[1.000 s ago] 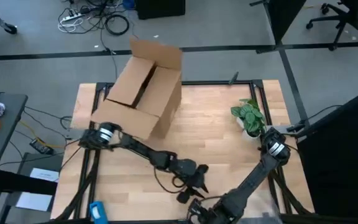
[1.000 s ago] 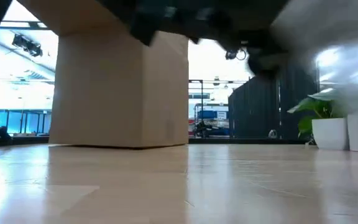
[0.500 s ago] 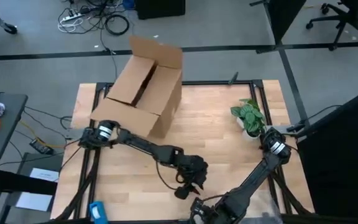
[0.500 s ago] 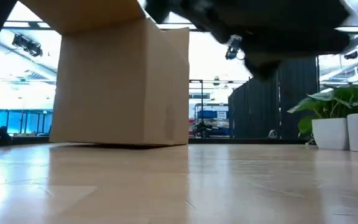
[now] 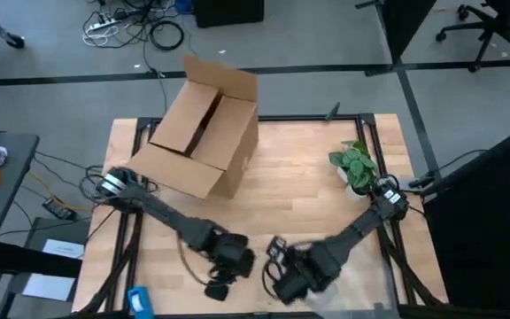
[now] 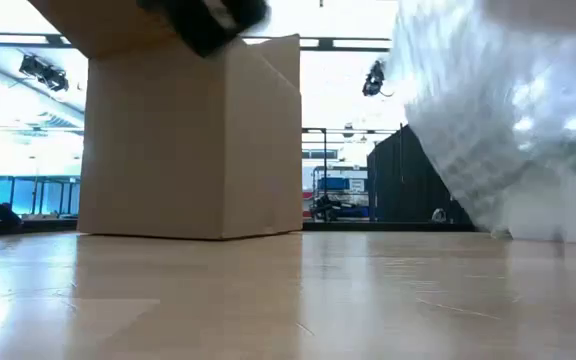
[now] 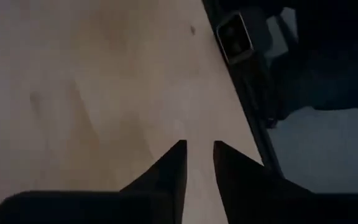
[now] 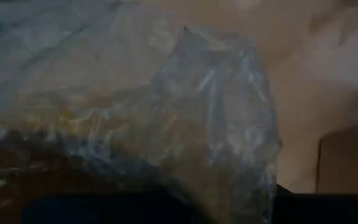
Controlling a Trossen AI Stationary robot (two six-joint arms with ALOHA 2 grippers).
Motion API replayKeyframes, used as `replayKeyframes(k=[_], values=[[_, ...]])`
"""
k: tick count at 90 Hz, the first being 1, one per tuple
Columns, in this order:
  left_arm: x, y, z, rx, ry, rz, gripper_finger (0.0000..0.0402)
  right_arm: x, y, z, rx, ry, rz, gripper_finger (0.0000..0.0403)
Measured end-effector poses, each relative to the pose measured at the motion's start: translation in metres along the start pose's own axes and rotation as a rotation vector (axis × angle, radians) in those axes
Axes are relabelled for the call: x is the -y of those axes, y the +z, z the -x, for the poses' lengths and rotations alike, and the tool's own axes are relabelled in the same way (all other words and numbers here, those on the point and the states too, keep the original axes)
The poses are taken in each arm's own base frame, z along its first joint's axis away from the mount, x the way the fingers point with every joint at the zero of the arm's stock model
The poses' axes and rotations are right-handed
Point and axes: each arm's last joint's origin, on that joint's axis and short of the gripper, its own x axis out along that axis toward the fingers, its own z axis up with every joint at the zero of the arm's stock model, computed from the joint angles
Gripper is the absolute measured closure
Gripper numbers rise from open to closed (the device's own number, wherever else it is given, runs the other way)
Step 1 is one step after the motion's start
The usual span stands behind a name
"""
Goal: Wrap mug
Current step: Wrap the yellow mug with the bubble wrap
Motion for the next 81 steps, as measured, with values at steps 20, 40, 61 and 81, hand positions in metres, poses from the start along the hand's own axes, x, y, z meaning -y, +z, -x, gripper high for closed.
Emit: replayKeyframes(k=[20,40,61,81], values=[[0.035,-0.048,0.033,0.088,0.124,0.184,0.0347,0.075,-0.048,-0.013,-0.194,-0.190,0.145,0.0400],[0.061,-0.094,0.048,0.243,0.251,0.371,0.0347,0.145,-0.055,-0.035,-0.282,-0.496,0.381,0.0400],[0.069,-0.111,0.041,0.310,0.313,0.406,0.0347,0.109,-0.016,-0.052,0.077,-0.330,0.468,0.0400],[0.040,-0.101,0.023,0.390,0.386,0.290,0.0347,0.029,0.018,-0.093,0.115,-0.218,0.455,0.0400]])
